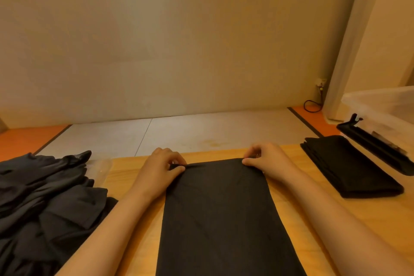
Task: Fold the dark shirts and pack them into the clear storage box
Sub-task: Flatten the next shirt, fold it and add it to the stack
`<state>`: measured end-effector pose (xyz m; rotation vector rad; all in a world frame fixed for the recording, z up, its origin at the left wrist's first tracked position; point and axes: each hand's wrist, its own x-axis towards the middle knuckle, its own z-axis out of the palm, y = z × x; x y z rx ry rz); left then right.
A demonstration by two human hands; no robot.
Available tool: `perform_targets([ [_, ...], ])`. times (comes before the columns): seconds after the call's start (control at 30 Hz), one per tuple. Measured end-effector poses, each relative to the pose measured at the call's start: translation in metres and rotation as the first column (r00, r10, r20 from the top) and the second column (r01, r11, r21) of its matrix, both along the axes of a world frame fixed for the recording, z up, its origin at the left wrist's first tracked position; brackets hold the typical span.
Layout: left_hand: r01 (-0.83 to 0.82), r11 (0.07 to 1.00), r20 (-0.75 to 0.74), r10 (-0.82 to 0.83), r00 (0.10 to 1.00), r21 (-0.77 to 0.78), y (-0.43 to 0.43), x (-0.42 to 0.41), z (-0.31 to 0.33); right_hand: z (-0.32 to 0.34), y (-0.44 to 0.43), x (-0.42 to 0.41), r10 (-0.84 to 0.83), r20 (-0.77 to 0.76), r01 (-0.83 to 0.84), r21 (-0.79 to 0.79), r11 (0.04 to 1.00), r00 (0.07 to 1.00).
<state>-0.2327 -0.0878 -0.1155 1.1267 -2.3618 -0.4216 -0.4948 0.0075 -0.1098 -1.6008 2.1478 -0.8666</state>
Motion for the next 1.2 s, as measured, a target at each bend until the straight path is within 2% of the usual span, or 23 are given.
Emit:
perform_targets([
  [0.17,0.003,0.995,0.018,-0.002,1.0,-0.096,0.001,0.005,0.004,0.001,0.001,-0.004,-0.023,0.0,0.023,-0.09,0.996,1.0],
  [0.3,0.003,0.998,0.011,-0.002,1.0,-0.065,0.001,0.006,0.003,0.003,0.002,-0.007,0.012,0.003,-0.012,-0.007,1.0,1.0],
  [0.43,0.041,0.999,-0.064,-0.04,0.997,0.006,0.0,0.007,0.001,0.006,0.002,-0.007,0.056,-0.01,-0.055,0.053,0.997,0.998],
  [0.53,0.013,0.997,-0.188,0.001,0.982,0.072,0.002,0.005,0.004,0.011,0.002,-0.003,0.067,0.049,-0.065,-0.047,0.997,0.997],
  [0.6,0.009,0.979,-0.334,0.061,0.941,0.204,0.002,0.005,0.007,0.014,-0.002,0.001,0.056,0.09,-0.044,-0.13,0.991,0.994],
  [0.67,-0.003,0.959,-0.402,0.121,0.907,0.283,-0.001,0.008,0.005,0.011,-0.005,0.004,0.039,0.117,-0.02,-0.162,0.987,0.992],
  [0.83,-0.101,0.95,-0.272,0.186,0.944,0.297,-0.009,0.01,-0.005,-0.008,-0.011,0.004,0.0,0.108,0.012,-0.111,0.994,0.994],
  [0.97,-0.102,0.957,-0.309,0.187,0.932,0.272,-0.01,0.008,-0.004,-0.001,-0.012,0.005,0.026,0.167,0.006,-0.184,0.983,0.986],
  [1.07,-0.109,0.952,-0.359,0.212,0.909,0.285,-0.012,0.011,-0.003,0.005,-0.016,0.012,0.097,0.274,-0.023,-0.262,0.965,0.957],
  [1.2,-0.147,0.949,-0.318,0.236,0.918,0.281,-0.012,0.014,-0.005,-0.01,-0.021,0.012,0.054,0.218,-0.016,-0.172,0.985,0.974],
])
